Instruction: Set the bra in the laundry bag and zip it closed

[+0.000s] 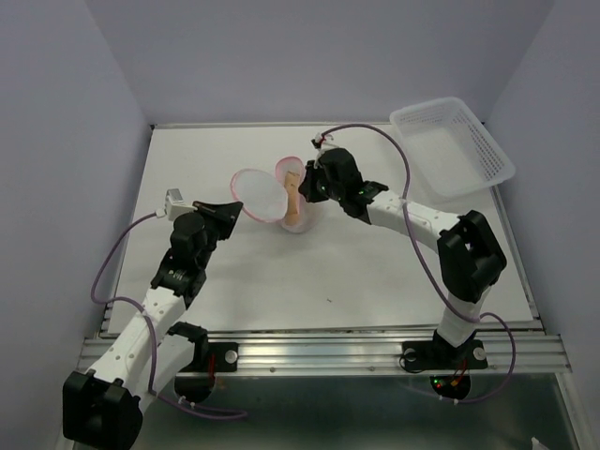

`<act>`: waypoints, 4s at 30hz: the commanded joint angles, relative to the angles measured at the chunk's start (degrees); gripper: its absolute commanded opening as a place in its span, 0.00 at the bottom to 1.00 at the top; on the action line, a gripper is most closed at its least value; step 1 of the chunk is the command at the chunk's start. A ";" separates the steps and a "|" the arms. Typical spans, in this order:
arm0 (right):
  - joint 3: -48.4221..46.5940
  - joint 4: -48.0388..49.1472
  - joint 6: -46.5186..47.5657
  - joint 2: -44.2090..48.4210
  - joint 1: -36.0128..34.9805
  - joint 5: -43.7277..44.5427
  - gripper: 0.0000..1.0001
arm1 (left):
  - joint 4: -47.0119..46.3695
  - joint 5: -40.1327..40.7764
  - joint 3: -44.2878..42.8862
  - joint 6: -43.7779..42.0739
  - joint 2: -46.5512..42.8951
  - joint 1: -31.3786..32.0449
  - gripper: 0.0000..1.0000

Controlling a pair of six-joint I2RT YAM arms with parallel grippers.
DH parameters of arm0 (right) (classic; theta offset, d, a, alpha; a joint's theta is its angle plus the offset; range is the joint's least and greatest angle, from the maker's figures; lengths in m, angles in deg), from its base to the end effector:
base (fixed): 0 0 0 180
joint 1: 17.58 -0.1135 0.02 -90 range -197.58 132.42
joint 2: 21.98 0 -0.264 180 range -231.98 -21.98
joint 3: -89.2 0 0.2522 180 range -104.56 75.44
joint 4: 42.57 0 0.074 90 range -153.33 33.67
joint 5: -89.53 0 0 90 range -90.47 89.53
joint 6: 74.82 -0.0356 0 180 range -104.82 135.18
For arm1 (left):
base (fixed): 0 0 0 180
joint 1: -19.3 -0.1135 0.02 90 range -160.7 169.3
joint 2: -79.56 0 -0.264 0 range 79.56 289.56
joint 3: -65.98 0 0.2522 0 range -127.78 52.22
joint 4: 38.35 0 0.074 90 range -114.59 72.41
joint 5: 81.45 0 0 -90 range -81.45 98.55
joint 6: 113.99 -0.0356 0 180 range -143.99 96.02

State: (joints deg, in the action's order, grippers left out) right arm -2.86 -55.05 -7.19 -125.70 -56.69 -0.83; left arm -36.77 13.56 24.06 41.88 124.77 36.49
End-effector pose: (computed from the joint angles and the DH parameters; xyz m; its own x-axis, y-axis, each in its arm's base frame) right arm 0.3332 0.2712 0.2742 -0.5352 0.0554 -0.8429 -0.4667 0.8124 0.3497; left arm 0.1871 -0.0546 0.2771 -0.2260 -0.8817 -0.4141 0.0124 0.4225 -0.9063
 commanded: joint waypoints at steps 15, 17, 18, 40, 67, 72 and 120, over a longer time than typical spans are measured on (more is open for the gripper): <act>7.11 -6.82 2.33 13.19 -0.61 12.84 0.01 | 3.92 5.53 -7.17 -10.49 -1.18 -0.14 0.00; 7.90 -6.99 2.24 14.42 -0.61 13.10 0.01 | 4.36 6.58 -8.31 -11.54 -0.74 -0.14 0.00; 8.08 -7.17 2.24 14.69 -0.61 13.37 0.01 | 4.97 6.85 -8.83 -12.16 -0.56 -0.14 0.00; 12.56 -8.66 -4.87 16.88 -0.61 11.87 0.61 | -1.44 -5.90 -10.24 -19.81 2.78 0.56 0.00; 3.07 -12.00 -6.02 7.13 -0.61 13.98 0.01 | 4.62 -2.73 -21.30 -30.43 8.31 7.06 0.00; 4.65 -11.04 -6.46 8.36 -0.61 12.06 0.01 | 11.11 2.01 -27.37 -33.96 15.33 13.82 0.00; 15.37 -4.44 -12.26 12.93 1.58 4.58 0.01 | -0.90 -16.17 2.85 -20.87 9.88 0.83 0.86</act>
State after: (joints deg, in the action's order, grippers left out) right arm 11.87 -61.87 -19.59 -115.27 -55.43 4.17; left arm -29.25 0.27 24.98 18.76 134.24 38.50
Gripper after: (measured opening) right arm 0.034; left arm 0.902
